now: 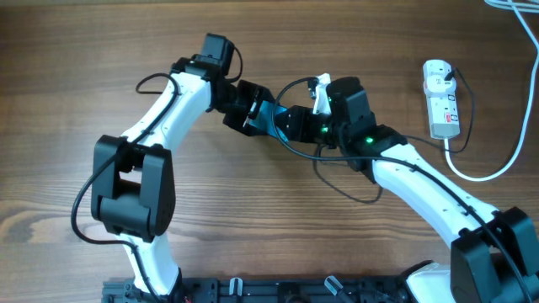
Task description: Plug charger to phone and switch on socket
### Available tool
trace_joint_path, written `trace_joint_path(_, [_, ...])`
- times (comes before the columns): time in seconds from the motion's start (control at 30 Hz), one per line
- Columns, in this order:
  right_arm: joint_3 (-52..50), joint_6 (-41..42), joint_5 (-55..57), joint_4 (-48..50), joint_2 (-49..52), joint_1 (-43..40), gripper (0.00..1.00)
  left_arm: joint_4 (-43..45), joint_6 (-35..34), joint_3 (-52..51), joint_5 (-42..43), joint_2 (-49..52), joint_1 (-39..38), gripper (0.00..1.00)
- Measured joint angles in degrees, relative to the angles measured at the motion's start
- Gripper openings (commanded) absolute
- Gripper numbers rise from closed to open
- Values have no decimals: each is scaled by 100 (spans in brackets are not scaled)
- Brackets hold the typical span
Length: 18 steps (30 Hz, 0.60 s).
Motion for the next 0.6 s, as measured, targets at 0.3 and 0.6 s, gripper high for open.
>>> trace_joint_path(0.3, [0,413,352,-35,374,76,5,42,-24,0,-186,0,-289,4])
trace_joint_path(0.6, [-33,564,439,0,448,90,4,197,-85,70,-181,-55,-291,4])
